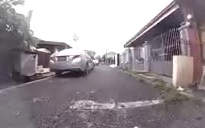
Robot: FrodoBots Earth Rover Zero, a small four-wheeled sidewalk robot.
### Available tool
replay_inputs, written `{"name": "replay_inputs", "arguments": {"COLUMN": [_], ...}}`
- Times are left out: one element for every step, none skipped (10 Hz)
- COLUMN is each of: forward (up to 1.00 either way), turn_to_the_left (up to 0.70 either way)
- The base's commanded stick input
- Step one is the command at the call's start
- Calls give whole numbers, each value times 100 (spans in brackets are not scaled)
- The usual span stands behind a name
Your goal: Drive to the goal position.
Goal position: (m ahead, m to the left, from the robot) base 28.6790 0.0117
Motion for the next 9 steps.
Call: {"name": "replay_inputs", "arguments": {"forward": [100,100,100,100,100,100,100,100,100], "turn_to_the_left": [0,0,0,0,0,0,0,0,0]}}
